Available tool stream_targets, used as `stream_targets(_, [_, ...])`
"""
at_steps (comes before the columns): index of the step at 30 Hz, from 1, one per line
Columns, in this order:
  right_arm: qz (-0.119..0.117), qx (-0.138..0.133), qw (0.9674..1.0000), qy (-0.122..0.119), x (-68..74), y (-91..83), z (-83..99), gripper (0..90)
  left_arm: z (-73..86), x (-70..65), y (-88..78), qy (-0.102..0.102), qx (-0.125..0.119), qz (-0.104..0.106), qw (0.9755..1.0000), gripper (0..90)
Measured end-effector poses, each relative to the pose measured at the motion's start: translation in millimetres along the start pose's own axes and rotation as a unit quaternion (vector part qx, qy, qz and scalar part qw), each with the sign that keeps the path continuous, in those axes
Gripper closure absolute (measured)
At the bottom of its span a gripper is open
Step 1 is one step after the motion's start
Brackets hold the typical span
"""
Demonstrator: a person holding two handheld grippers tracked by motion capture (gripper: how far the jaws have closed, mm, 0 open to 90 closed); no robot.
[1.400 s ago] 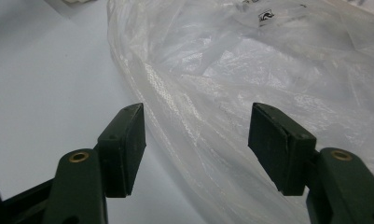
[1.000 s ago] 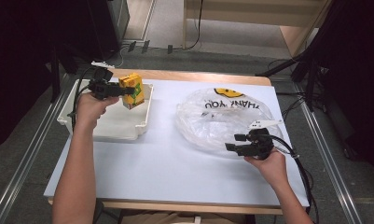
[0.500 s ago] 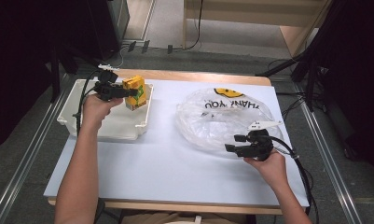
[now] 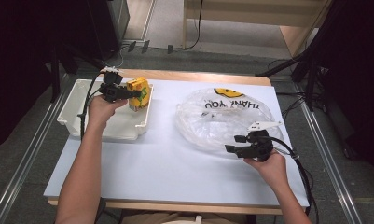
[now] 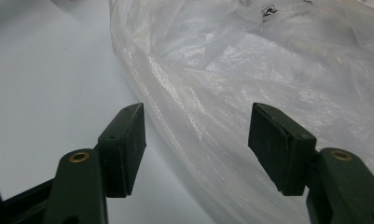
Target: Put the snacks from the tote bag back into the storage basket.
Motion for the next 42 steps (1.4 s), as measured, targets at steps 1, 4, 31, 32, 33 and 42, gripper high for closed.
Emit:
stream_targets(1, [0.000,0.000,1.0000,0.000,0.1,0.0,0.0,37.8,0.1,-0.2,1.0,-0.001,0.000,0.000,1.0000,52.1])
stream_targets(4, [0.000,0.000,1.0000,0.000,0.1,0.1,0.0,37.7,1.0,-0.7,3.4,0.000,0.000,-0.001,1.0000,52.1])
stream_targets(31, [0.003,0.005,1.0000,-0.002,-0.9,-1.6,1.4,37.7,14.6,-5.6,16.7,0.042,0.017,-0.001,0.9990,51.6])
stream_targets(32, [0.003,0.005,1.0000,-0.003,-1.0,-1.7,1.4,37.7,15.4,-6.3,16.2,0.044,0.019,0.000,0.9989,51.5])
stream_targets(33, [0.004,0.005,1.0000,-0.003,-1.0,-1.8,1.5,37.7,16.2,-6.3,16.0,0.043,0.017,0.001,0.9989,51.4])
stream_targets(42, [0.007,0.011,0.9999,-0.008,-1.7,-2.2,3.4,37.3,23.1,-7.0,14.1,0.018,0.015,0.007,0.9997,49.0])
Point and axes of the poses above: each handheld gripper's, and its own axes: y roughly forward along the jaws, z roughly out of its underside, x roughly to its left, the point moved 6 cm from there along y, roughly forward along the jaws, and after that the axes turned 9 degrees about y, right-handed, at the moved point
